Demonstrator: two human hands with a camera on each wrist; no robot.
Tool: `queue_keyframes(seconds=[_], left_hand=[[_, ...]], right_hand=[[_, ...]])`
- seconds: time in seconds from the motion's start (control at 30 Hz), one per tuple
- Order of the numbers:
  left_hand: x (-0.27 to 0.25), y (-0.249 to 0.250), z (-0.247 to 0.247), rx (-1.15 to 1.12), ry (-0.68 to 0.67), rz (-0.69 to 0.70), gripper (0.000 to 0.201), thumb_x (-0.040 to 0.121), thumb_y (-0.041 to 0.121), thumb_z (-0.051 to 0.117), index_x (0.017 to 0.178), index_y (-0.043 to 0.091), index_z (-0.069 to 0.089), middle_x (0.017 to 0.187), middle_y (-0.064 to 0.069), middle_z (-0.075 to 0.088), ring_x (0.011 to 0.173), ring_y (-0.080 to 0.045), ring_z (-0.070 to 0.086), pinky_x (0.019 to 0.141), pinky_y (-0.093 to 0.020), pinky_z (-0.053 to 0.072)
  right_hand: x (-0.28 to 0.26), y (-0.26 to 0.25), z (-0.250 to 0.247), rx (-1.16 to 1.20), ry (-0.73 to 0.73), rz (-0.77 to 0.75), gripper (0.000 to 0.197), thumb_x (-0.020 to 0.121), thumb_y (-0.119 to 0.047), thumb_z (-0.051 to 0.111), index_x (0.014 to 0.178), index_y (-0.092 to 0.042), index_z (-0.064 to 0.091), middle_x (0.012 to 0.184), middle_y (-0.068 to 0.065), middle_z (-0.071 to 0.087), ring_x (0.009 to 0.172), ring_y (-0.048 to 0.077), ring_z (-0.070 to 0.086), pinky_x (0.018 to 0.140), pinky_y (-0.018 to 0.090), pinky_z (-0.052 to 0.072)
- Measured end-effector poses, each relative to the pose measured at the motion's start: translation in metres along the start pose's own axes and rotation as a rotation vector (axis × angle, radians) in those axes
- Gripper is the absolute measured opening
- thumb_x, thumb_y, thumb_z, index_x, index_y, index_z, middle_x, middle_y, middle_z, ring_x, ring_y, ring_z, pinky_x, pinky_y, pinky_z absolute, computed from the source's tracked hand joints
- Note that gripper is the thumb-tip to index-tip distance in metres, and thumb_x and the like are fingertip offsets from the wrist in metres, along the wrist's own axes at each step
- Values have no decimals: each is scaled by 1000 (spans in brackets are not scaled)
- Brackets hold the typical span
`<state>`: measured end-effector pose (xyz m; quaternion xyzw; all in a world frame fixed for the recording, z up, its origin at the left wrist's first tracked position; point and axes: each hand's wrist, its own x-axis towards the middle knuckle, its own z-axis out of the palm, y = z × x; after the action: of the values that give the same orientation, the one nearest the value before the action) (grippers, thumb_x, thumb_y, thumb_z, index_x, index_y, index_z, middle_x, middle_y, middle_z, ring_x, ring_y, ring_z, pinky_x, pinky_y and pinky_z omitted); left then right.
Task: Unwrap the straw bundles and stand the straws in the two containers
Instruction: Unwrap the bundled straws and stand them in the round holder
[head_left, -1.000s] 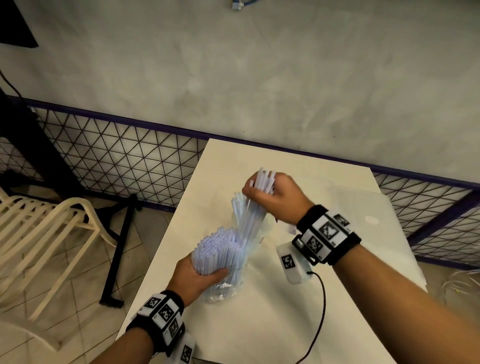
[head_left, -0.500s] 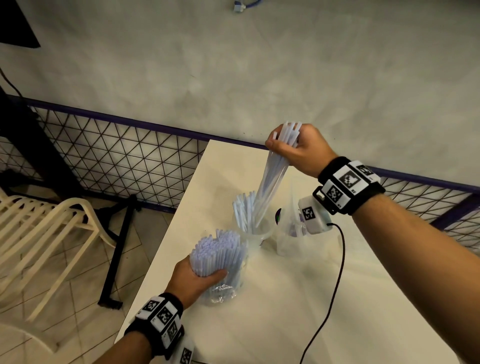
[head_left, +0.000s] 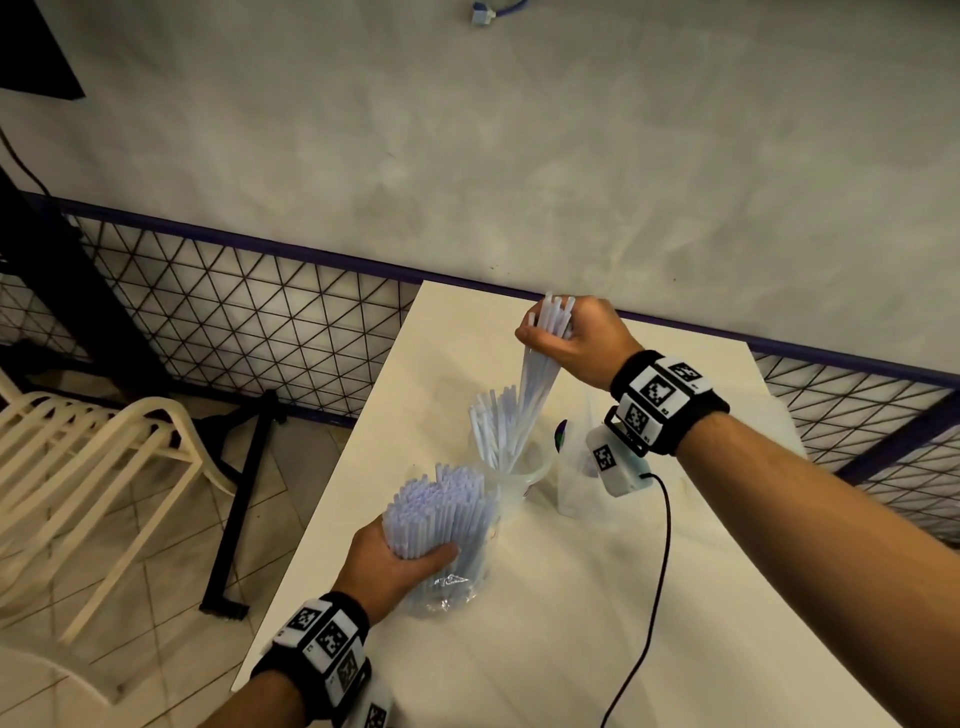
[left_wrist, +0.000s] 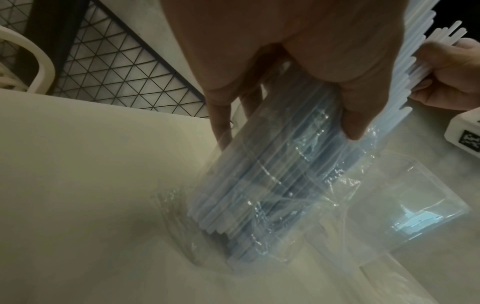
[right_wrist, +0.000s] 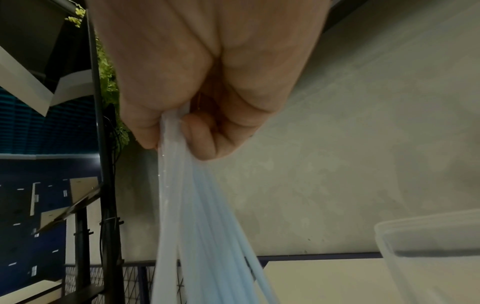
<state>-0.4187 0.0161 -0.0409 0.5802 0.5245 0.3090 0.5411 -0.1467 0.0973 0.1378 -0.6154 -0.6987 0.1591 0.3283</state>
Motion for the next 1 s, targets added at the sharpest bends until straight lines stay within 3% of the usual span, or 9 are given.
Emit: queue_keyframes(seconds=[0.1,0.23,0.37,0.5,0.6,0.8,1.0], left_hand=[[0,0,0,-7,-1,2,42,64,18,90,98,25,67,94,5,74,83,5,68,66,-9,52],[0,-2,0,1,-2,3,48,63,20,90,105,22,67,97,7,73,85,6,68,68,-9,52],[1,-3,-1,-1,0,-4,54,62,23,91,110,21,66,99,7,73,88,5,68,74,-13,53],[1,-2,0,3,-2,-4,50,63,22,91,106,22,66,98,7,73,86,6,68,70,-10,52],[2,0,0,9,-3,-2,47,63,22,91,103,25,66,96,8,73,86,6,68,68,-9,52],[2,2,0,5,-3,-7,42,63,20,91,97,28,66,94,8,73,83,6,68,68,-10,52],[3,1,0,7,-7,6,44,64,17,90,99,26,66,94,8,73,83,9,67,64,-6,51]], right_hand=[[0,8,10,-45,-60,32,32,84,-43,64,79,-11,68,74,8,69,71,23,66,65,37,53],[-7,13,27,-43,-88,74,22,87,-36,69,81,-15,70,77,4,71,74,21,65,71,37,54],[-11,18,35,-35,-89,140,30,84,-42,66,81,-12,70,77,8,70,75,24,66,71,41,54],[-8,12,26,-84,-80,110,38,85,-45,65,82,-8,69,77,10,69,75,25,65,69,37,53],[-3,4,15,-94,-46,82,49,78,-56,62,80,-7,68,75,10,68,73,23,65,65,35,52],[-9,-13,22,-132,-48,24,28,85,-35,69,79,-8,67,73,10,68,71,24,62,68,34,48],[-14,12,47,-131,-101,166,34,86,-36,69,79,-3,64,71,7,65,66,20,56,58,23,38]])
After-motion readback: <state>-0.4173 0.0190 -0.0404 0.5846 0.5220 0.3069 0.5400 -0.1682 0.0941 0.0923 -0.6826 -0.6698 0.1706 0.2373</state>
